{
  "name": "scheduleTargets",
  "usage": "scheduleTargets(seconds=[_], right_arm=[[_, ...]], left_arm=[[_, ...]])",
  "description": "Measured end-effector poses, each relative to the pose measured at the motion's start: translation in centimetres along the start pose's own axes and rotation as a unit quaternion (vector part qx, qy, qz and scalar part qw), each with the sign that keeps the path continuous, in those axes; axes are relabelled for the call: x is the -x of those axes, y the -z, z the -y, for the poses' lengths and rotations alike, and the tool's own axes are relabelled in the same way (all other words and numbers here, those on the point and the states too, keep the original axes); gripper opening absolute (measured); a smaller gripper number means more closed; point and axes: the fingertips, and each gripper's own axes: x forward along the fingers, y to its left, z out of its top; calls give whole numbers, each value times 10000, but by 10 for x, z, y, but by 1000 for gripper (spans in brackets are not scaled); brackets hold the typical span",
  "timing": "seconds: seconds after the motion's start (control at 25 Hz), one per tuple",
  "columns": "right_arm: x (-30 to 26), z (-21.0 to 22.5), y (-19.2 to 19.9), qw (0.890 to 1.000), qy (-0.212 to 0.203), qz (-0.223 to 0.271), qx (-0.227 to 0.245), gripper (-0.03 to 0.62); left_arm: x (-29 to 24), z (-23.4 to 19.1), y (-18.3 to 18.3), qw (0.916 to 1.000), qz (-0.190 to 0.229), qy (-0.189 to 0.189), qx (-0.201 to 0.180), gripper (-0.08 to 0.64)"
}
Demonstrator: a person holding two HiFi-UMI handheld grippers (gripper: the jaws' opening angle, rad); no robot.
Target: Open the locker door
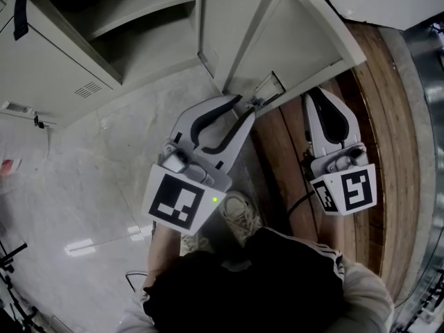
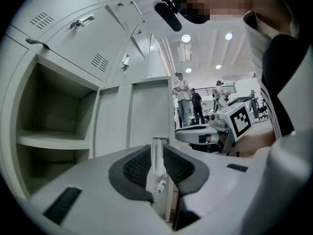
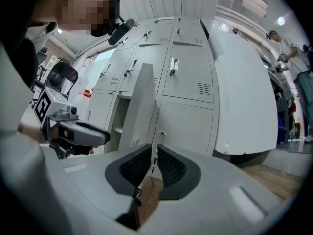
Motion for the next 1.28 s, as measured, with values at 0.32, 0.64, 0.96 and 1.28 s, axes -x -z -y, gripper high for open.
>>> scheduleTargets(seconds=[0.32,0.64,0.96,1.28], right_arm=[[14,-1,-54,9975,158,661,-191,37],[15,-47,-108,9919,-572,1131,-95,31],[-43,-131,-92,9790,-1806,899,-301,5],[-99,-171,-69,9753,-2083,666,-312,5]], left_arm=[[33,-45,-15,9914,237,-1210,445,15],[52,-79,-27,9733,290,-2207,554,15],[80,-95,-22,9629,305,-2663,312,15],[114,-122,-9,9427,204,-3331,23,15]])
